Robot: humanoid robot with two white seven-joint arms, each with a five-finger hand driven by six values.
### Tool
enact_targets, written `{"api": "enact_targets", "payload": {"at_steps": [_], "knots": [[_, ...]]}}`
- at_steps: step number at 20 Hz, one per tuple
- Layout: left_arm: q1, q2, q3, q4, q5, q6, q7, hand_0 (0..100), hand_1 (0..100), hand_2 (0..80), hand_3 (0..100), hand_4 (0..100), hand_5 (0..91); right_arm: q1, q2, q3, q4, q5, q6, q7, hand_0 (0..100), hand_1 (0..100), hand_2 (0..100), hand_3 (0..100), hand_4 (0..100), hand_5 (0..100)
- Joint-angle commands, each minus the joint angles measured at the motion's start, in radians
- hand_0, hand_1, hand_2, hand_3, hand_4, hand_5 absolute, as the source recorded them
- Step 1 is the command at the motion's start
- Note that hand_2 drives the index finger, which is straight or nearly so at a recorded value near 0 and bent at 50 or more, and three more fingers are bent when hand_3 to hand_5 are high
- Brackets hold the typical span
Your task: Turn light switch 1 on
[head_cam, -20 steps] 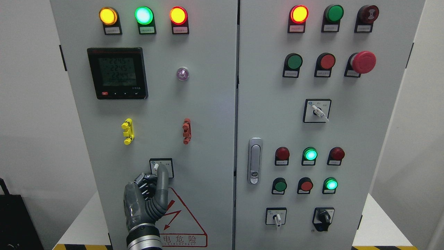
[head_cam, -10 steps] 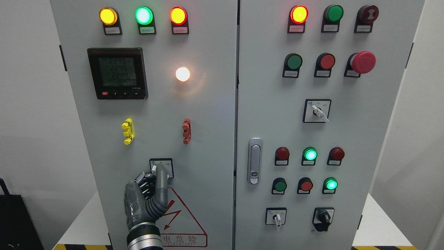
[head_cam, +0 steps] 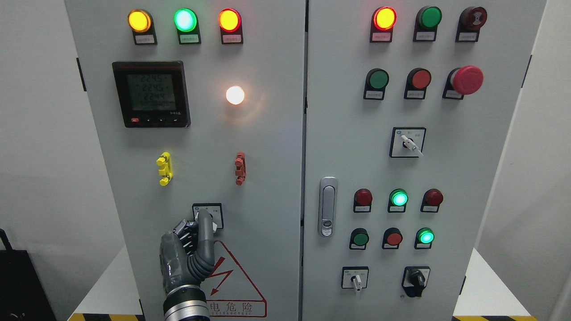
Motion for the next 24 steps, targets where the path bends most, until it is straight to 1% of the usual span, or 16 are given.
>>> {"api": "enact_targets", "payload": {"at_steps": [1,3,5,6,10,15,24], "knots": [[0.003,0.0,0.001,0.0,0.0,0.001,-0.004,45,25,63.4,100,100,87.7,0.0,0.001,-0.001,0.0,0.0,0.0,0.001,0,0,0,0,0,0],[0.005,0.0,0.001,0.0,0.0,0.001,-0.004,41,26,63.4,100,100,87.7,0.0,0.001,0.0,0.0,0.0,0.0,0.001,0,0,0,0,0,0],[0.005,0.0,0.0,-0.001,0.0,0.001,-0.004,33,28,63.8,100,100,87.7,0.0,0.001,0.0,0.0,0.0,0.0,-0.001,0,0,0,0,0,0],[0.007,0.0,0.0,-0.001,0.0,0.001,-0.004,26,29,64.0,100,100,87.7,0.0,0.001,0.0,0.0,0.0,0.0,0.001,0,0,0,0,0,0],[0.008,0.002,0.0,-0.003,0.0,-0.001,-0.004,18,30,64.3,100,100,87.7,0.0,0.001,0.0,0.0,0.0,0.0,0.001,0,0,0,0,0,0],[0.014,0.002,0.0,-0.006,-0.001,-0.007,-0.009,13,31,65.4,100,100,87.7,0.0,0.001,0.0,0.0,0.0,0.0,0.001,0,0,0,0,0,0],[0.04,0.005,-0.002,-0.021,-0.003,-0.013,-0.009,10,32,66.9,100,100,87.7,0.0,0.001,0.0,0.0,0.0,0.0,0.001,0,0,0,0,0,0]]}}
